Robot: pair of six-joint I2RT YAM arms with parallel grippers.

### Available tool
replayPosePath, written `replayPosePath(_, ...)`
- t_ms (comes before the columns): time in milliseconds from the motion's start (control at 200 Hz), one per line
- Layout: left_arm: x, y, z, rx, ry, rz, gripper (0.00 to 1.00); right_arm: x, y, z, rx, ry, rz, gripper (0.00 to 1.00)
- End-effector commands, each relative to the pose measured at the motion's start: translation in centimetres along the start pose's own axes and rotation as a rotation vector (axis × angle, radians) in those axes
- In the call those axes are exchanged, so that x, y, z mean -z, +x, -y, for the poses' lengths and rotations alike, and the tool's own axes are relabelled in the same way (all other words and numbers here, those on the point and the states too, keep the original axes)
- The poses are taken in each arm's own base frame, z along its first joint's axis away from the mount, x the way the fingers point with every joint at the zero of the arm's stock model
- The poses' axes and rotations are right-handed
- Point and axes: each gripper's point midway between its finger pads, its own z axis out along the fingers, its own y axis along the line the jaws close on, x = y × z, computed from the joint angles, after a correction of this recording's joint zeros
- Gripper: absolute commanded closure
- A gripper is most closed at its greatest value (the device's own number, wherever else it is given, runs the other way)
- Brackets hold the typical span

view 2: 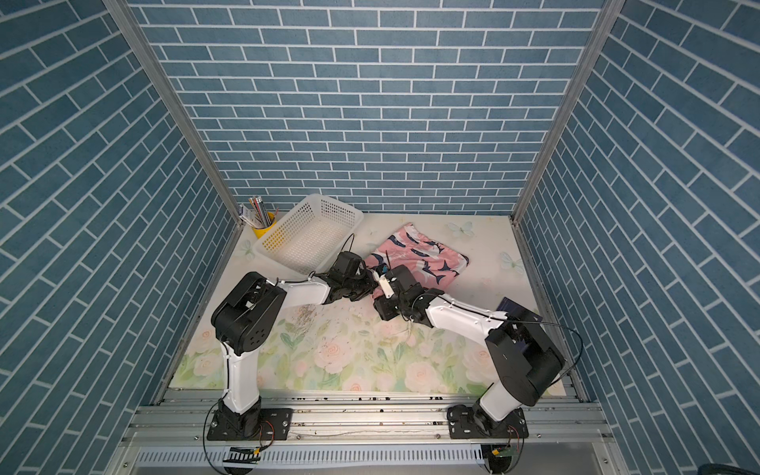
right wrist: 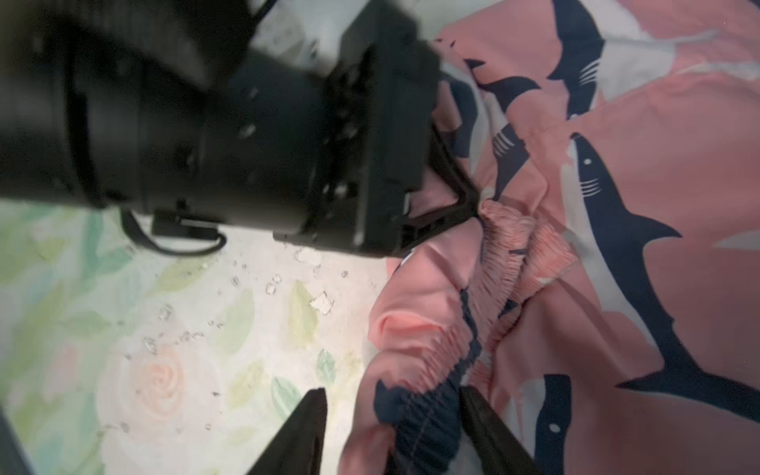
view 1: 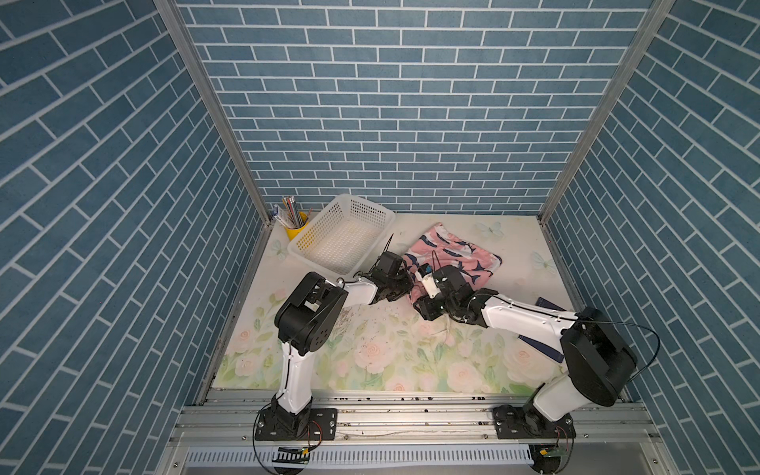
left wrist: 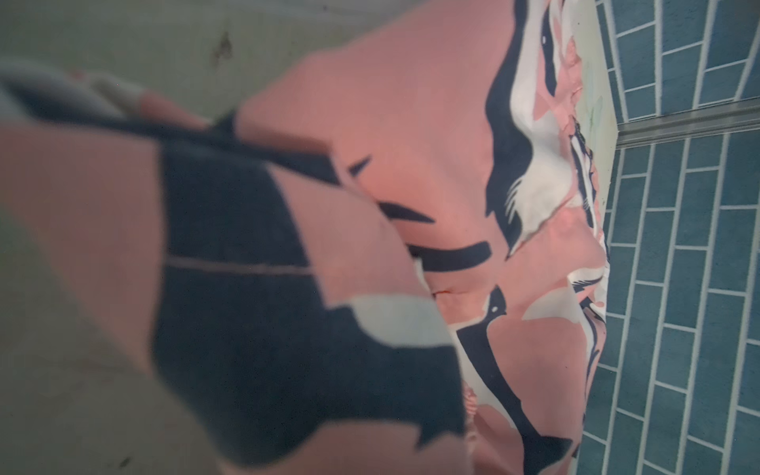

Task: Roll up the shorts
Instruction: Roll the shorts at the center of the board.

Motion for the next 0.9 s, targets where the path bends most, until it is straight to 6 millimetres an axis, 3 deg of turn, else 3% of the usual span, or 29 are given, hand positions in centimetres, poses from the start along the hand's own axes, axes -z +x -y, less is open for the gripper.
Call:
replayPosePath(0, 0.6, 0.5, -0.7, 0.035, -0.059, -0.030, 1.00, 1.5, -0.1, 2.7, 0.131, 0.236, 0.017, 0.38)
replayPosePath(50, 0.7, 0.6, -0.9, 0.037, -0.064, -0.033, 1.00, 2.3, -0.8, 3.0, 0.120, 0.260, 0.052, 0.33)
replayPosePath(270, 0.9, 1.0, -1.1, 0.047, -0.075, -0.044, 1.00, 6.3, -2.4, 6.2, 0.086, 0.424, 0.102, 0.33)
replayPosePath(380, 1.0, 0.9, -0.9, 0.041, -0.077, -0.045, 1.00, 7.5, -3.2, 4.0, 0.180, 0.348, 0.150, 0.33)
replayPosePath(475, 1.0, 1.0, -0.4, 0.039, -0.063, -0.053, 1.00, 6.8, -3.1, 1.3, 0.278, 0.265, 0.145, 0.31)
replayPosePath(495, 1.0, 1.0, -0.3, 0.039, -0.060, -0.055, 1.00, 6.6, -3.0, 0.8, 0.291, 0.250, 0.144, 0.05)
replayPosePath(510, 1.0, 1.0, -0.2, 0.039, -0.057, -0.056, 1.00, 6.4, -3.0, 0.5, 0.305, 0.240, 0.144, 0.01)
replayPosePath(700, 1.2, 1.2, 0.2, 0.037, -0.040, -0.068, 1.00, 4.2, -1.9, -3.0, 0.435, 0.109, 0.110, 0.01)
replayPosePath(895, 1.4, 1.3, 0.5, 0.042, -0.028, -0.077, 1.00, 1.3, -0.2, -2.6, 0.517, 0.140, 0.010, 0.06)
